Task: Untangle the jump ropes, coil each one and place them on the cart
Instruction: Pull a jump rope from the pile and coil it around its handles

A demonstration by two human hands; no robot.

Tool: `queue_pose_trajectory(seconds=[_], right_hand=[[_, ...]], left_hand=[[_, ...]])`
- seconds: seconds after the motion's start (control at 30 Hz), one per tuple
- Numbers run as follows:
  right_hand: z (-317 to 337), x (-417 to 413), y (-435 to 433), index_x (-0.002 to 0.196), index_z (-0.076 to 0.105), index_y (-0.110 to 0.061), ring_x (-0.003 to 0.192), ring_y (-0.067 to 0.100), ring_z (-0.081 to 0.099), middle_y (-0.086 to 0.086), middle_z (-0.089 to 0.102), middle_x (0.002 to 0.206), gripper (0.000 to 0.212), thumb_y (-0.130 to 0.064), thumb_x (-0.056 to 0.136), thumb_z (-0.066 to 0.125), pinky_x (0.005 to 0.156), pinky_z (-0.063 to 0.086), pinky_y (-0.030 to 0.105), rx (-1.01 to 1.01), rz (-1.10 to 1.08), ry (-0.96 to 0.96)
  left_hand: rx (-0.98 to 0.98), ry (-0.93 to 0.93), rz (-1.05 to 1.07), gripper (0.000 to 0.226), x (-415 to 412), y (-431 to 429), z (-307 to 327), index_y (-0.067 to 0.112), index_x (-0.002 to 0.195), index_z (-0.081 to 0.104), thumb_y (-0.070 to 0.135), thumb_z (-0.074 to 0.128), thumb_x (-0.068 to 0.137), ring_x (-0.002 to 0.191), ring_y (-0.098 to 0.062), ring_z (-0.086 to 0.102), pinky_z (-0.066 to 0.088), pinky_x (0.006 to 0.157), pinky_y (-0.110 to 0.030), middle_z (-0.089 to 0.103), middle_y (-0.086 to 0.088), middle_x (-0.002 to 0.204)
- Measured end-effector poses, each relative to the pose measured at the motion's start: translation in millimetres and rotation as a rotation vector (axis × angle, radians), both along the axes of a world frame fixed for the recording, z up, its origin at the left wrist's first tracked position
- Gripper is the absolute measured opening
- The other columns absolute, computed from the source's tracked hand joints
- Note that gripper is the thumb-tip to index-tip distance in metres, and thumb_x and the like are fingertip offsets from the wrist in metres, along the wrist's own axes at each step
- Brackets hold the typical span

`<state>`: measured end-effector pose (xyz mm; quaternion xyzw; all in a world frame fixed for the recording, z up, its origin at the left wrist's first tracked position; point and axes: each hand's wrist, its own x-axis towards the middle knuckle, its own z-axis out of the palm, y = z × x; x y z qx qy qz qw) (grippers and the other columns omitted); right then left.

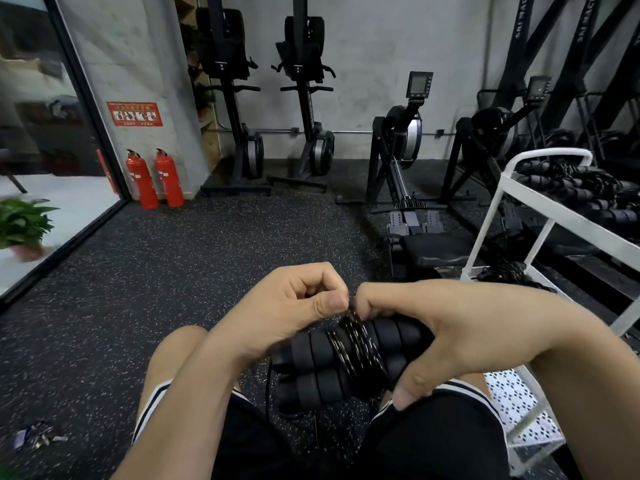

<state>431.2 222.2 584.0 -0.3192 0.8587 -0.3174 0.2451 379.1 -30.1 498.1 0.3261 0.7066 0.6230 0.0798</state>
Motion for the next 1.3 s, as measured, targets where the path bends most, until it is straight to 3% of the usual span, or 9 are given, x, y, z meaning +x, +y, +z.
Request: queue_pose_trajectory(seconds=[0.17,0.3,0.47,0.7,0.83,0.97,1.13,1.23,1.3], right_hand=[[9,1,-1,0.110,0.057,-0.042,0.078,0.028,0.075,0.003,0.078,0.093,0.056,-0.027,0.074,0.098,0.062,0.062,0.053,-0.182,-0.122,0.115],[16,-3,-2,0.113,0.054,-0.026,0.069,0.026,0.069,0.017,0.074,0.085,0.047,-0.023,0.082,0.089,0.056,0.052,0.039,-0.397,-0.248,0.063],[3,-21,-9,0.114,0.043,-0.020,0.052,0.028,0.060,0.012,0.076,0.077,0.051,-0.039,0.088,0.083,0.052,0.050,0.043,-0.371,-0.453,0.309],[-22,-53,-2,0.117,0.045,-0.029,0.053,0.006,0.059,-0.001,0.069,0.075,0.050,-0.052,0.091,0.080,0.052,0.047,0.028,-0.119,-0.663,0.503],[-42,-61,-1,0.117,0.045,-0.028,0.074,0.005,0.063,-0.011,0.067,0.094,0.049,-0.047,0.092,0.082,0.066,0.051,0.031,-0.030,-0.619,0.509],[-47,-52,0,0.118,0.045,-0.030,0.057,0.002,0.058,0.000,0.069,0.079,0.037,-0.038,0.100,0.077,0.056,0.050,0.025,0.024,-0.423,0.305],[-36,-31,-7,0.118,0.047,-0.030,0.063,0.018,0.067,-0.001,0.076,0.084,0.033,-0.033,0.102,0.075,0.065,0.061,0.046,0.101,-0.182,0.130],[-24,-19,-6,0.115,0.048,-0.032,0.063,0.006,0.066,-0.022,0.070,0.079,0.032,-0.028,0.101,0.077,0.062,0.056,0.030,0.130,-0.098,0.115],[-13,-11,-5,0.116,0.051,-0.032,0.066,0.007,0.069,-0.015,0.071,0.082,0.033,-0.025,0.100,0.079,0.062,0.058,0.029,0.117,-0.065,0.078]], left_hand=[[0.018,-0.286,0.273,0.025,7,10,-10,0.012,0.075,0.058,0.015,0.077,0.091,0.055,-0.011,0.060,0.048,0.063,-0.023,0.059,0.006,0.057],[-0.133,-0.146,0.244,0.046,9,24,-15,0.030,0.054,0.049,0.020,0.057,0.099,0.056,-0.013,0.028,0.025,0.057,-0.029,0.035,0.010,0.056],[-0.170,-0.059,0.200,0.036,16,37,-3,0.034,0.094,0.071,0.048,0.045,0.113,0.055,-0.008,0.036,0.034,0.055,-0.027,0.039,0.014,0.062],[-0.442,0.143,0.225,0.023,19,32,0,0.036,0.094,0.070,0.040,0.054,0.110,0.057,-0.002,0.046,0.037,0.059,-0.028,0.053,0.014,0.061],[-0.373,0.171,0.272,0.024,19,20,10,0.034,0.091,0.072,0.042,0.058,0.109,0.053,-0.006,0.043,0.036,0.055,-0.026,0.049,0.010,0.057],[-0.287,0.184,0.330,0.024,15,9,12,0.032,0.085,0.074,0.044,0.065,0.104,0.051,-0.008,0.040,0.032,0.054,-0.029,0.047,0.010,0.052],[-0.152,0.180,0.340,0.020,7,1,10,0.025,0.078,0.074,0.037,0.087,0.088,0.058,-0.006,0.046,0.037,0.058,-0.026,0.054,0.009,0.059],[-0.094,0.108,0.225,0.028,3,-2,5,0.019,0.077,0.072,0.037,0.093,0.079,0.059,-0.011,0.042,0.034,0.057,-0.027,0.051,-0.002,0.063],[-0.049,0.065,0.179,0.034,-1,-4,0,0.016,0.078,0.072,0.041,0.094,0.078,0.064,-0.016,0.043,0.035,0.059,-0.028,0.055,-0.006,0.069]])
